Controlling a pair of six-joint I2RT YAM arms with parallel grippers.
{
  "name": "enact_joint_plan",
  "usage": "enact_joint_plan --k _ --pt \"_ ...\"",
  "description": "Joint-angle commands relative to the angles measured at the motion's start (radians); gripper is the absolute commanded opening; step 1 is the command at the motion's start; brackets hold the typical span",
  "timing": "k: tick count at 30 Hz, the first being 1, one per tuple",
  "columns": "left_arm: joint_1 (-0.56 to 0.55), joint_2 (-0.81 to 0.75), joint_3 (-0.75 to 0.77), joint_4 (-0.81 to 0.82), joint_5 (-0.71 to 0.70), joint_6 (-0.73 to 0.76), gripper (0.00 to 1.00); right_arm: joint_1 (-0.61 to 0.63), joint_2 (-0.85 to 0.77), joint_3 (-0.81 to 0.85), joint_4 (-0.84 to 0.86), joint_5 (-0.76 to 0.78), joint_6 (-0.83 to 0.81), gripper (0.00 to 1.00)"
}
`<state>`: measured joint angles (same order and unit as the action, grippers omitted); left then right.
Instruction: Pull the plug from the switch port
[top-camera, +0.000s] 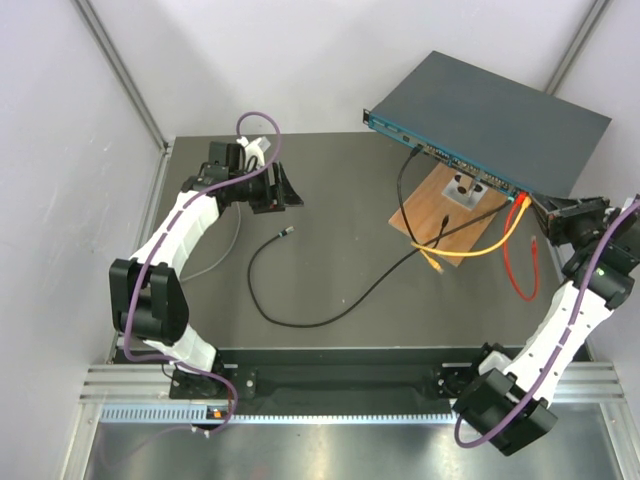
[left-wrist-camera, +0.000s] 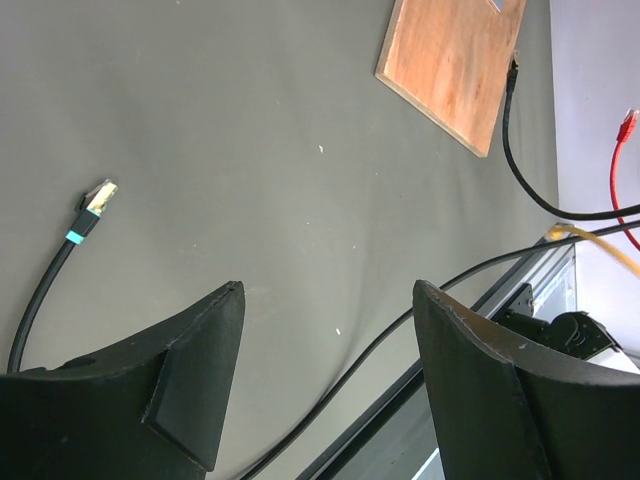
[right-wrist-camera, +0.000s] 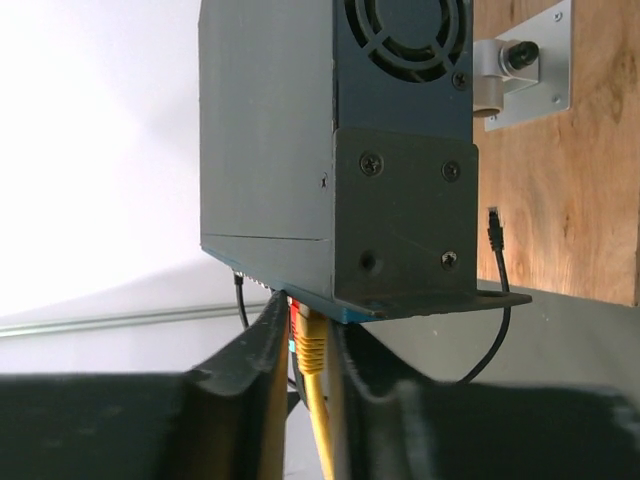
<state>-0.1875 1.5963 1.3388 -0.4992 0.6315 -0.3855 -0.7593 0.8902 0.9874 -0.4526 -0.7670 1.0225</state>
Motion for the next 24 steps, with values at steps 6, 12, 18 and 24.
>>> enact_joint_plan --k 6,12,18,24 --pt "0.013 -0.002 0.013 0.039 0.019 0.022 0.72 0.012 0.036 -0.018 0.074 0.035 -0.011 0.13" --pt "0.017 -0.001 0.005 0.042 0.02 0.02 0.72 0.04 0.073 0.026 0.043 0.009 -0.114 0.22" --pt "0.02 -0.002 0.005 0.045 0.023 0.017 0.72 0.04 0.05 0.008 0.039 -0.006 -0.116 0.24" --pt "0.023 -0.006 0.002 0.047 0.022 0.019 0.72 0.029 0.019 -0.044 0.084 0.008 -0.069 0.18"
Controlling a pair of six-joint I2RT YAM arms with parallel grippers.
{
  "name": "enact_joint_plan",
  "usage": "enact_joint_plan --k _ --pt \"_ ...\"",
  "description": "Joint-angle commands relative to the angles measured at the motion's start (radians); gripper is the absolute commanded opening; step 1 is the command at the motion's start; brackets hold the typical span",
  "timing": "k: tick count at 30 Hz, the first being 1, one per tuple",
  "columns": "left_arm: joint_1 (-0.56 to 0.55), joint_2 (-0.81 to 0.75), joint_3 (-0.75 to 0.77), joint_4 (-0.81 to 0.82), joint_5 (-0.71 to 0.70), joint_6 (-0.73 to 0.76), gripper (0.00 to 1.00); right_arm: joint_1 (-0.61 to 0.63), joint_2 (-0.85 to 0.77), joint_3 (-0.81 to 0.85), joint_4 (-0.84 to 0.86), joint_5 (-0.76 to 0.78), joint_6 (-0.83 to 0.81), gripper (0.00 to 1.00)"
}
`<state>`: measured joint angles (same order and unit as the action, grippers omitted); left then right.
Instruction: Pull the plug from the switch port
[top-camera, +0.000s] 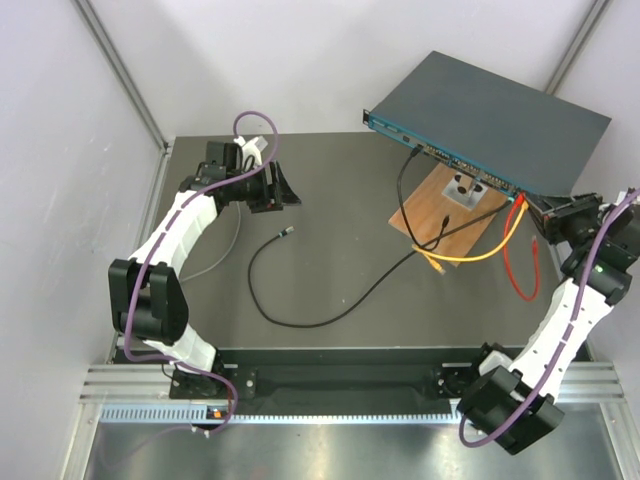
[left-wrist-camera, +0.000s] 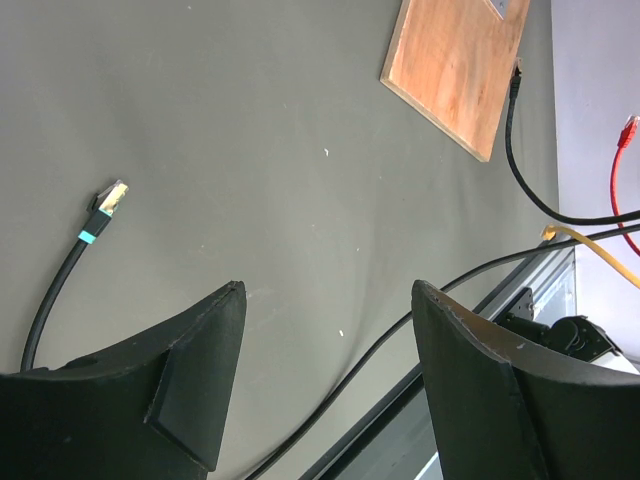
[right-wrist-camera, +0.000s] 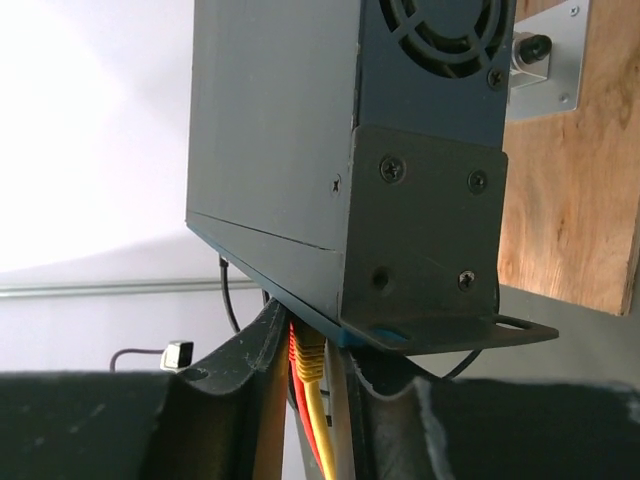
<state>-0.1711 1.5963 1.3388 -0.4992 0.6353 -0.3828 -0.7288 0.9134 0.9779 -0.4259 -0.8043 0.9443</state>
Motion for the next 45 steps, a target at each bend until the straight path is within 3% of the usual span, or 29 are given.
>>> enact_joint_plan --k 1,5,23,30,45 --pt "0.007 -0.006 0.0 0.047 0.02 0.016 0.72 -0.001 -0.004 -0.042 0.07 0.048 0.02 0.18" --pt "0.008 -0.007 0.005 0.042 0.02 0.018 0.72 -0.018 -0.002 -0.073 0.13 0.06 0.088 0.26" --pt "0.013 -0.004 0.002 0.048 0.027 0.015 0.72 -0.107 -0.018 -0.15 0.295 0.042 0.261 0.25" --pt "0.015 -0.001 0.0 0.05 0.029 0.015 0.72 -0.132 -0.015 -0.142 0.305 0.033 0.281 0.31" --pt "0.016 0.001 0.0 0.05 0.035 0.013 0.72 -0.132 0.021 -0.141 0.27 0.045 0.291 0.16"
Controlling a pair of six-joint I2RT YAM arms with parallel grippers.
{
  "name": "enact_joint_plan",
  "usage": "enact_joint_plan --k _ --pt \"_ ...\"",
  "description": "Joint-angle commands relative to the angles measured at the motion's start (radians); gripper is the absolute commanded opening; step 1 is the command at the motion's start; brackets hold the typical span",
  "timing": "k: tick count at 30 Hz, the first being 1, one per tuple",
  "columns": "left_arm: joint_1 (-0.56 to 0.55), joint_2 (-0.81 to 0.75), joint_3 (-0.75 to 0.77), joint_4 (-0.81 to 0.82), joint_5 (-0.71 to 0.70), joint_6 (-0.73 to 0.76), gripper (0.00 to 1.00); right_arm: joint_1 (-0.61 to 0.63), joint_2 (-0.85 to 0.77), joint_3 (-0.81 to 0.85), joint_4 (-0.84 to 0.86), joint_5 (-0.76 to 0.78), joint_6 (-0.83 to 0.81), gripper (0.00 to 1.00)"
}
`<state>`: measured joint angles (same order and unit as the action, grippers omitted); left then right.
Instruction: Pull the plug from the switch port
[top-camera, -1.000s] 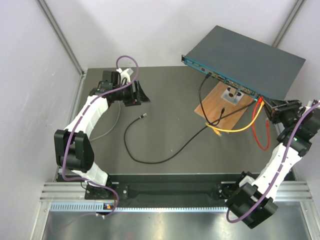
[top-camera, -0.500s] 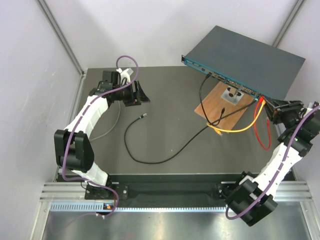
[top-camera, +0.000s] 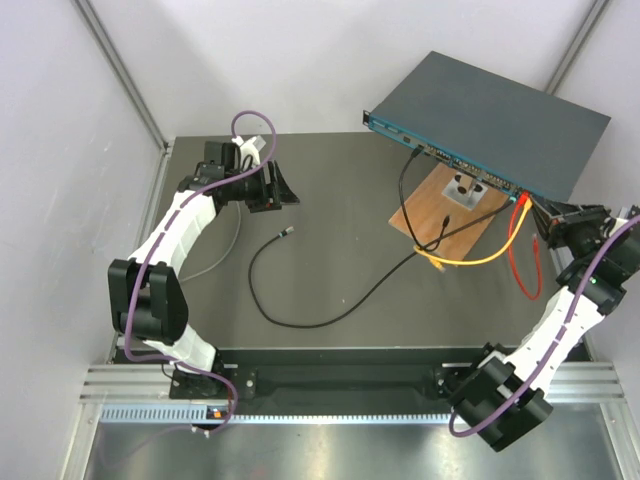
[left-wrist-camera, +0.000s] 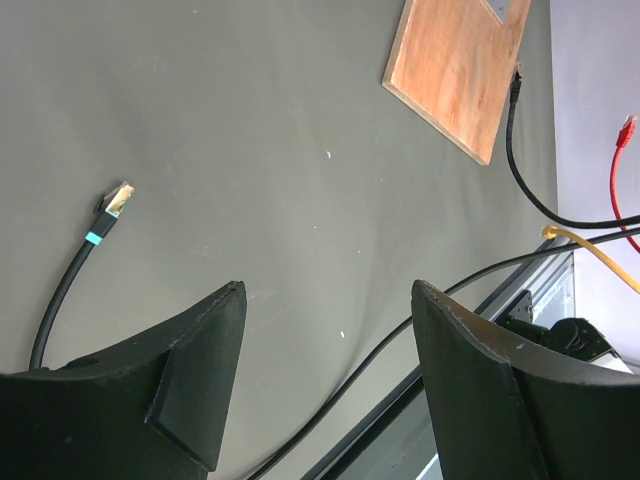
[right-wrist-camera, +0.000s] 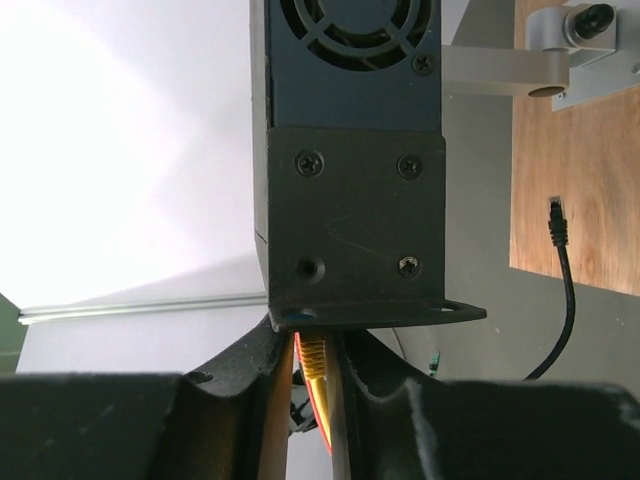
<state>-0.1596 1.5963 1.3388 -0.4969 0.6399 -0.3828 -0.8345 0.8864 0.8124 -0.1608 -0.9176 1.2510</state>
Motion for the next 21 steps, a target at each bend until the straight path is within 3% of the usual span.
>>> enact_joint_plan --k 1,4,5,9,21 --pt "0.005 0.002 0.002 0.047 0.03 0.013 0.72 -0.006 0.068 0.066 -0.021 0.161 -0.059 0.14" --pt "0.006 0.001 0.002 0.049 0.03 0.012 0.72 0.035 0.089 0.106 -0.086 0.181 -0.1 0.08" --pt "0.006 0.004 0.002 0.05 0.032 0.009 0.72 0.044 0.098 0.12 -0.098 0.197 -0.105 0.0" --pt "0.006 0.002 0.002 0.054 0.035 0.007 0.72 0.063 0.111 0.134 -0.132 0.215 -0.127 0.0" --pt "0.014 -0.015 -0.009 0.046 0.023 0.024 0.72 0.061 0.276 0.416 -0.807 0.246 -0.579 0.0"
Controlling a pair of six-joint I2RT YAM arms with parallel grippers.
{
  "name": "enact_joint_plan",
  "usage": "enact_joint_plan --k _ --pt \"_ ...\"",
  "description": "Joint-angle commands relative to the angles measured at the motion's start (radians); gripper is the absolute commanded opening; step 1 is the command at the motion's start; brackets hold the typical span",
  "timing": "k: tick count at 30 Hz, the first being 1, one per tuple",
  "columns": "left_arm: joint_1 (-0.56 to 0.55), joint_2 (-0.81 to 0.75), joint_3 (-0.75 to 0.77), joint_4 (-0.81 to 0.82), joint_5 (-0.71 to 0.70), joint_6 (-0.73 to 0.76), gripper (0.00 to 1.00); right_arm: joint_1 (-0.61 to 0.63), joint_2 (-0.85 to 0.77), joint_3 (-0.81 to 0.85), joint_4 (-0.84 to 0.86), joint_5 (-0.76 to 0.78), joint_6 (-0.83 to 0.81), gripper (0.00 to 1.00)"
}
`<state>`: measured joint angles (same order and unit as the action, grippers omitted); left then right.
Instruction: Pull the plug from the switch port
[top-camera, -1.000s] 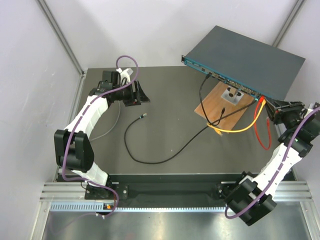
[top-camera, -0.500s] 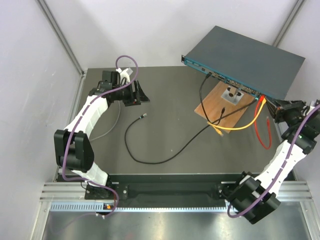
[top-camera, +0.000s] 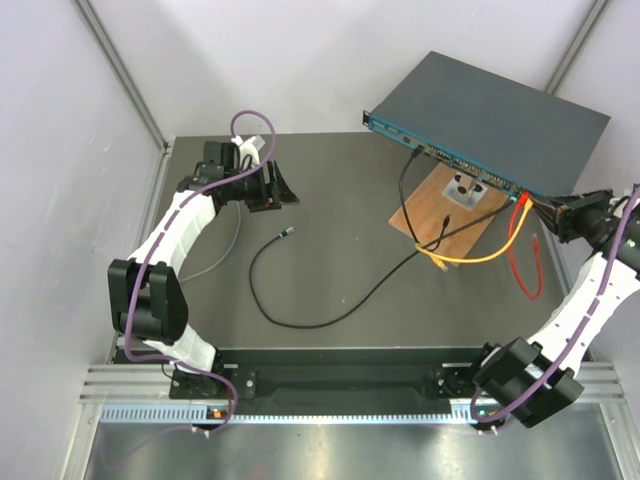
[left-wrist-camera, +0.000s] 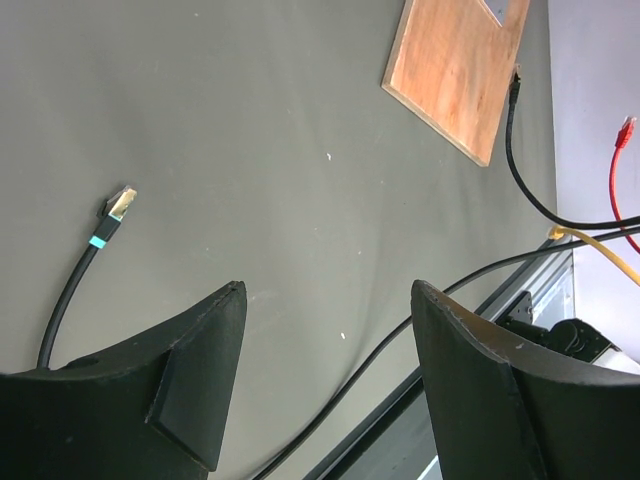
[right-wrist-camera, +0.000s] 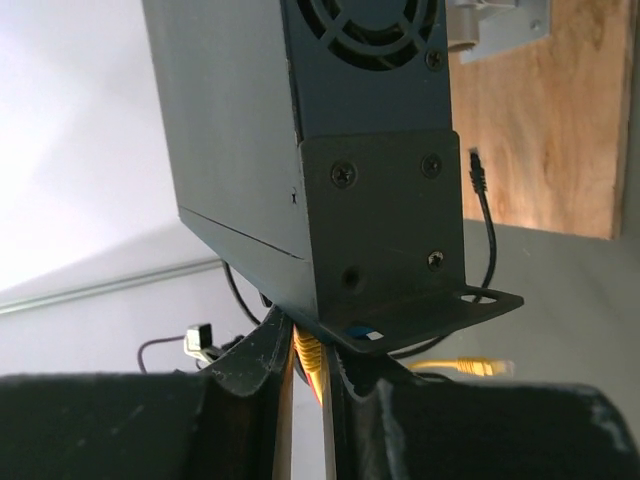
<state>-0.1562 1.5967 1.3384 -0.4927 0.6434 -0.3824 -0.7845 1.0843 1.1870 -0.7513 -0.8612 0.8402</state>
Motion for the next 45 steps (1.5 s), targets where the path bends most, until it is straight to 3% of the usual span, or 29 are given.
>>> enact_joint_plan --k 1,6,14,20,36,42,45 --pt "0.01 -0.017 -0.01 0.043 0.019 0.023 0.72 0.007 0.083 0.058 -0.232 0.197 -0.184 0.0" --pt "0.012 -0.017 -0.018 0.055 0.027 0.02 0.72 -0.007 0.086 0.0 -0.269 0.195 -0.158 0.0" --pt "0.014 -0.018 -0.015 0.049 0.022 0.025 0.72 0.042 -0.03 -0.101 -0.062 0.156 -0.208 0.0" --pt "0.018 -0.014 -0.007 0.052 0.028 0.016 0.72 0.033 -0.064 -0.038 -0.18 0.222 -0.273 0.0" --pt "0.018 -0.017 -0.013 0.078 0.059 -0.015 0.71 0.018 -0.264 -0.259 -0.076 0.117 -0.201 0.0" --pt "0.018 -0.024 -0.019 0.077 0.059 -0.013 0.71 0.014 -0.261 -0.239 -0.034 0.091 -0.178 0.0" --pt "0.018 -0.023 -0.019 0.079 0.056 -0.012 0.71 -0.015 -0.262 -0.207 -0.033 0.112 -0.159 0.08"
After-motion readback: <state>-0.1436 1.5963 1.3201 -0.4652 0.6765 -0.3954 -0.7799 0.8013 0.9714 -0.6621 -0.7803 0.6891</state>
